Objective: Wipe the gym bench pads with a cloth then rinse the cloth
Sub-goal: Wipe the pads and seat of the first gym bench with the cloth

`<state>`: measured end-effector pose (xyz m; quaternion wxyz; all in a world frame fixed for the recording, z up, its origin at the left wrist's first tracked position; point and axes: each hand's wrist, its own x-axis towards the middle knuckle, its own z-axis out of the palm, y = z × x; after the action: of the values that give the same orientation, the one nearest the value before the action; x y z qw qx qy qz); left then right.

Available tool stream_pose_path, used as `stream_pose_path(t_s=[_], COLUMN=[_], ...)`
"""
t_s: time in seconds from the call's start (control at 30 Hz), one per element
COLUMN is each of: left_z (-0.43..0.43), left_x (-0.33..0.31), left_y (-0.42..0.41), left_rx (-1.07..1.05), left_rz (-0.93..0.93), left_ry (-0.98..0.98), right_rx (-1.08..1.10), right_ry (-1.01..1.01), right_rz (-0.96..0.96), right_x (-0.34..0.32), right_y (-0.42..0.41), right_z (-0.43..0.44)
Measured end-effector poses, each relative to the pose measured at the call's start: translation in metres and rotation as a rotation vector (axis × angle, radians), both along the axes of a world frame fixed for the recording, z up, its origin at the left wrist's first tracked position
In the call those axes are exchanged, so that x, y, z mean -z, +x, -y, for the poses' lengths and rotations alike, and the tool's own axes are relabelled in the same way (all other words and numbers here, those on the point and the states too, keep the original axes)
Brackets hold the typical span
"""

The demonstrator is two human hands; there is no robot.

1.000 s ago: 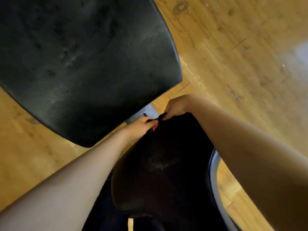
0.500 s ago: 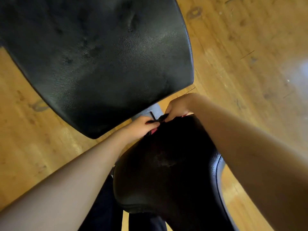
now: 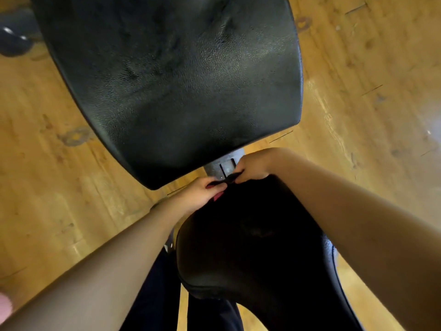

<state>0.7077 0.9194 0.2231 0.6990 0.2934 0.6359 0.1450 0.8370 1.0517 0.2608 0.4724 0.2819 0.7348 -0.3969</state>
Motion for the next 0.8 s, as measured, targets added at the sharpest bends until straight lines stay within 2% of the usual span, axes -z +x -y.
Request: stream_pose_path(t_s=[0.23,0.67,0.8], left_z=[0.016,0.081,0.077], left_x=[-0.005,-0.013,-0.01], left_y=[-0.013,-0.043,-0.035], left_rx=[0.005,-0.196,-0.267], left_rz=[-0.027,-0.056,0.07], left_ry=[-0.02,-0.019,-0.087], right_rx=[-0.004,-0.22,-0.219], right_ry=[-0.072,-0.13,-0.088], right_rz=[-0.01,-0.049,-0.022], right_x=[-0.004,0.001,0.001], right_y=[-0.01,-0.066,-0.064], right_z=[0.004,0.045,0.042])
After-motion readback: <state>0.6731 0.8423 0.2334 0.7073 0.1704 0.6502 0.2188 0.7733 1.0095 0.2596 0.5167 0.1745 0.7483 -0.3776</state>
